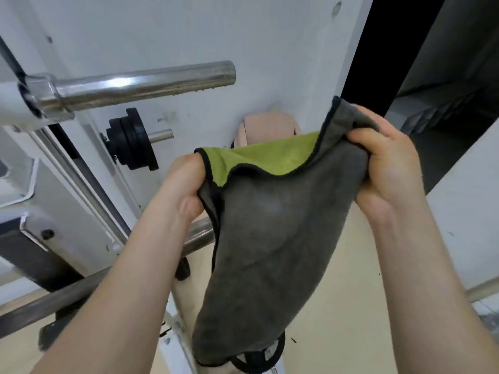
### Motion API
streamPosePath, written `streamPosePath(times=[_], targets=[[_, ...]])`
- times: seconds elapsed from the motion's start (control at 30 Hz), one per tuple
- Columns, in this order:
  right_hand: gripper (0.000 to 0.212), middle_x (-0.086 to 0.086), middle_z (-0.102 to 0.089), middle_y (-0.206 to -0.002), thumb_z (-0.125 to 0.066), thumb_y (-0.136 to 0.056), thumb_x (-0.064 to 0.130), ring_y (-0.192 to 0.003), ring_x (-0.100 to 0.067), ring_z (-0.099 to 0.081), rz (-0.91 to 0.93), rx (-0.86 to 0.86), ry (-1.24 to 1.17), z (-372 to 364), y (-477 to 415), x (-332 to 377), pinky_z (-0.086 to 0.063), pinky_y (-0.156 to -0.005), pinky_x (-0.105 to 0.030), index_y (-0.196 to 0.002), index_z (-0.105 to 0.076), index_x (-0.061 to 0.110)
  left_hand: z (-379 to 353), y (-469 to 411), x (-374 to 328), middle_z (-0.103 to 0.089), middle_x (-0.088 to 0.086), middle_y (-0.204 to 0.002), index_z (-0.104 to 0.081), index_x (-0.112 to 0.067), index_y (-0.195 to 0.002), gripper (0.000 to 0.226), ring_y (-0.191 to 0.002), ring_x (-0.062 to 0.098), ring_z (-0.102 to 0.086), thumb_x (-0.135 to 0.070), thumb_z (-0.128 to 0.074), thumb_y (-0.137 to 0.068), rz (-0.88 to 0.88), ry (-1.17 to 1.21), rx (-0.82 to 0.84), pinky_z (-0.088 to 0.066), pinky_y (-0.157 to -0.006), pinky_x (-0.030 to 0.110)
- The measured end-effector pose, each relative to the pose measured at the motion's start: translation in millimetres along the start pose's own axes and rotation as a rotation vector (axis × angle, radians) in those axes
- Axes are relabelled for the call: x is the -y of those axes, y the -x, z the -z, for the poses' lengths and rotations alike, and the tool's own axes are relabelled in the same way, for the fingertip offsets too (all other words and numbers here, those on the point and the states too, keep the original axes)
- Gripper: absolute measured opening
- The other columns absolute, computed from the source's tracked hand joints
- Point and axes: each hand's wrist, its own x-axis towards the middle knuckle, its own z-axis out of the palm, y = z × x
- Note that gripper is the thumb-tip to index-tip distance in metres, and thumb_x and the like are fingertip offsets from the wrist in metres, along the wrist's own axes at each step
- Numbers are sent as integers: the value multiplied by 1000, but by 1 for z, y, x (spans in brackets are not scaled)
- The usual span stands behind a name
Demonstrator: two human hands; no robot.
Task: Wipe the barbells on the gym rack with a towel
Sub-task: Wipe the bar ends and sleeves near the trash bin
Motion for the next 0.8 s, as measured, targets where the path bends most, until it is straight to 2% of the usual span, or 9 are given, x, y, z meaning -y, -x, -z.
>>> streamPosePath(times=[0.13,0.27,0.33,0.4,0.5,0.57,0.67,0.73,0.8], targets=[[59,-15,-53,-131,-64,-77,18,-113,-26,-57,-53,-216,725,-8,-71,-45,-49,-96,-38,-133,-50,9,11,-33,9,-59,14,-99,-58,-3,-103,20,-89,27,-59,2,-50,-86,-110,-344,-169,-51,-81,38],[52,-6,-44,-135,-50,-88,34,-130,-27,-36,204,214,1571,-8,-25,-133,-34,-103,-50,-138,-43,21,49,-20,51,-55,3,-114,-44,-22,-126,47,-103,25,-56,-16,-61,-83,-373,-1191,-269,-50,-85,39],[41,-1,-54,-126,-34,-95,38,-129,-21,-41,324,420,1675,-14,5,-166,-27,-109,-52,-124,-57,22,70,-3,71,-62,3,-85,-55,-21,-96,8,-75,28,-60,-24,-53,-89,-534,-1635,-268,-51,-67,37],[47,-4,-66,-105,-25,-95,38,-113,-24,-56,379,418,1715,-28,5,-181,-29,-105,-52,-99,-68,19,82,9,83,-41,3,-48,-43,-17,-66,24,-41,23,-36,-16,-59,-84,-575,-1928,-184,-35,-46,29],[44,-6,-63,-60,-33,-93,31,-60,-30,-63,623,585,1708,-61,3,-195,-38,-69,-40,-61,-61,18,89,5,84,-29,3,-42,-50,-10,-65,21,-33,18,-23,-10,-54,-85,-744,-2004,-138,-23,-45,23],[37,1,-55,-46,-60,-86,29,-41,-25,-55,743,637,1647,-76,13,-203,-30,-54,-32,-51,-53,21,88,2,86,-34,3,-45,-63,-7,-82,47,-34,20,-25,-17,-21,-99,-791,-2072,-150,-20,-43,23],[32,0,-62,-58,-52,-92,35,-53,-26,-60,821,783,1559,-68,13,-198,-31,-54,-33,-62,-57,23,89,7,87,-38,3,-41,-60,-8,-70,41,-30,23,-32,-20,-34,-99,-801,-2033,-215,-24,-39,25],[43,-4,-67,-76,-29,-96,48,-72,-28,-63,655,869,1609,-44,-19,-185,-39,-62,-36,-74,-56,23,86,7,85,-43,3,-37,-55,-12,-63,35,-29,25,-41,-27,-51,-95,-784,-1972,-240,-28,-39,24],[49,-8,-69,-83,-23,-97,53,-81,-29,-64,467,801,1737,-11,-59,-164,-45,-68,-37,-74,-56,26,85,-2,81,-48,0,-45,-55,-16,-71,46,-37,24,-46,-45,-34,-99,-730,-1981,-229,-33,-41,26]])
